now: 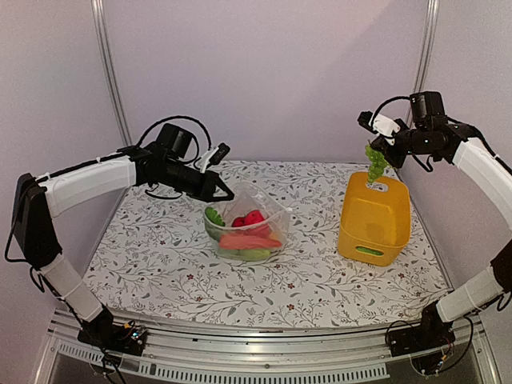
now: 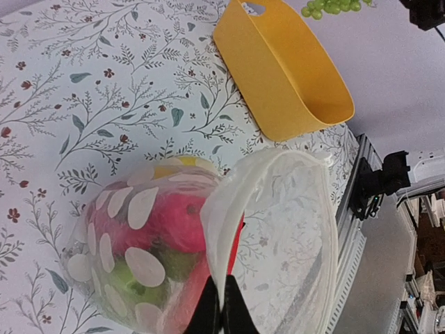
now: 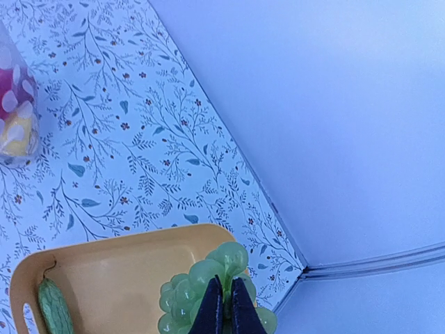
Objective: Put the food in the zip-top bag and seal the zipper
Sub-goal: Place the fake fruit in the zipper food storage bag.
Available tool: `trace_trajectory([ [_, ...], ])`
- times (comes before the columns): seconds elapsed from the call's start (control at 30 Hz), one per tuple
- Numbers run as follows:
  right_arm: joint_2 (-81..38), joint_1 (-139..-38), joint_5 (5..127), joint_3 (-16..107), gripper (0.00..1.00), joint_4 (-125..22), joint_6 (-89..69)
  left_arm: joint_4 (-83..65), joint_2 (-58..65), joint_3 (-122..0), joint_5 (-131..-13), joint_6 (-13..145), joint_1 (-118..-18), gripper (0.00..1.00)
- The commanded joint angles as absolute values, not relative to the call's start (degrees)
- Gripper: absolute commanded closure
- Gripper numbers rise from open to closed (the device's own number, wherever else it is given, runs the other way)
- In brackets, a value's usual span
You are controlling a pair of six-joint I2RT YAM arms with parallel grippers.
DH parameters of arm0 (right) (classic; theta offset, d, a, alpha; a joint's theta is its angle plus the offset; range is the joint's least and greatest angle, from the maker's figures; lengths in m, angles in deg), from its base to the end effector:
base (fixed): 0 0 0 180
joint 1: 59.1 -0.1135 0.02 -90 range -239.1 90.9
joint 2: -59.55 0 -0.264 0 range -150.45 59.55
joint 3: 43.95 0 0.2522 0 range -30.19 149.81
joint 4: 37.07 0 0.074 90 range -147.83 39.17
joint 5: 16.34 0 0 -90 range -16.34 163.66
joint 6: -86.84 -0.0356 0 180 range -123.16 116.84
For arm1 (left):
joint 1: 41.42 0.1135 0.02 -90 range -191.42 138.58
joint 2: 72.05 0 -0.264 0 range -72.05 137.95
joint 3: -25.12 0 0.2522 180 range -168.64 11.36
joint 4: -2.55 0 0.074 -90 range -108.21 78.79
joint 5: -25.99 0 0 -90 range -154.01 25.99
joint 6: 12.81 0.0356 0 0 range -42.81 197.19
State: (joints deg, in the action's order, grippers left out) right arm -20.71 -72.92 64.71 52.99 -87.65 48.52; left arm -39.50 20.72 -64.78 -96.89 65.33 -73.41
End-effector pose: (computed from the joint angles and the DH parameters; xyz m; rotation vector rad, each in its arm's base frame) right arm 0.2973 0.0788 0.3852 -1.2443 1.7680 -0.2135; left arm 0.2936 -0.2062 0.2912 0.7148 2.3310 -1.0375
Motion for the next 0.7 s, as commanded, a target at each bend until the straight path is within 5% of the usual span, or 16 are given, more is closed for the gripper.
trace_trajectory([
  [0.0, -18.2, -75.25, 53.71, 58.3, 1.0, -92.79, 40.48, -37.98, 22.03, -67.33, -98.0, 64.05, -75.93, 1.0],
  [0.67, -25.05, -95.09, 33.63, 71.91, 1.0, -94.39, 30.59, -36.56, 27.24, -71.99, -98.97, 62.05, -79.98, 1.0],
])
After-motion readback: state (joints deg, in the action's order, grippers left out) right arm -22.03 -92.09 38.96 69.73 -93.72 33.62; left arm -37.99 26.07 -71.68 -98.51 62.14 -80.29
